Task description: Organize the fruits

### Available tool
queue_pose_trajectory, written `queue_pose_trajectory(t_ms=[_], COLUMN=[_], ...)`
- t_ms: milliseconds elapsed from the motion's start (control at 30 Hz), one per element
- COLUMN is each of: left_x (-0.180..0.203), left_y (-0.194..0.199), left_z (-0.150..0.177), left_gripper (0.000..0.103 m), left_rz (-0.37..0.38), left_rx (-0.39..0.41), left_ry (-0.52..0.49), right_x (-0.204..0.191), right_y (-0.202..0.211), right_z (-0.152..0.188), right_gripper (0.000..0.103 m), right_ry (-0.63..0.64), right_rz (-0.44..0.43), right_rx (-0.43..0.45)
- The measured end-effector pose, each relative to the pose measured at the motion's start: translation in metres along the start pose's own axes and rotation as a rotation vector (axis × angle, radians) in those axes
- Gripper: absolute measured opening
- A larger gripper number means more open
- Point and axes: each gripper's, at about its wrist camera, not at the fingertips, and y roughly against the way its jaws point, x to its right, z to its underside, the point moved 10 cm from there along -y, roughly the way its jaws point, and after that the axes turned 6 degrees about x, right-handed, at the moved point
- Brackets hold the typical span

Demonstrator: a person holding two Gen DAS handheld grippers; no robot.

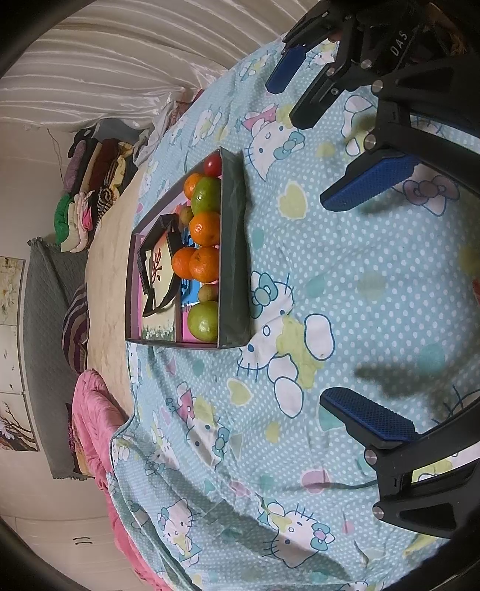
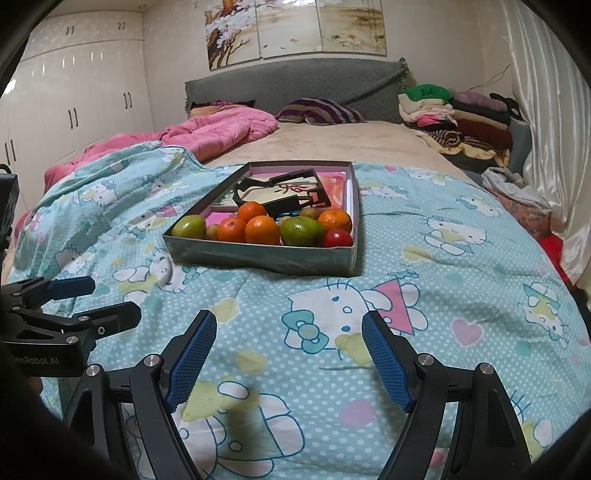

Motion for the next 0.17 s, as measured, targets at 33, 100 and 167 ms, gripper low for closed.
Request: queue_pose_trajectory(t_ms=[33, 100, 167], left_x=[-0.0003, -0.0025, -0.0071], left_y=[-0.0002, -0.0015, -0.0026], left_z=[0.0003, 0.0003, -0.0016], left_gripper=[0.097, 0.097, 0.097], left_rz=[-0.001, -0.009, -0.02], left_rx=[-0.001, -0.001, 0.005], left_ry=[0.0, -0.004, -0.001], right_x=[0.0005, 0.0011, 0.003], right_y=[-0.0003, -0.0009, -0.0012], right_z=[0.0003, 0.0001, -0.0006], right_gripper=[0.082, 0.082, 0.082], right_ry=[-0.001, -0.003, -0.012], right_rz=[0.001, 0.005, 0.007], right_rx=[0.0, 0.001, 0.004])
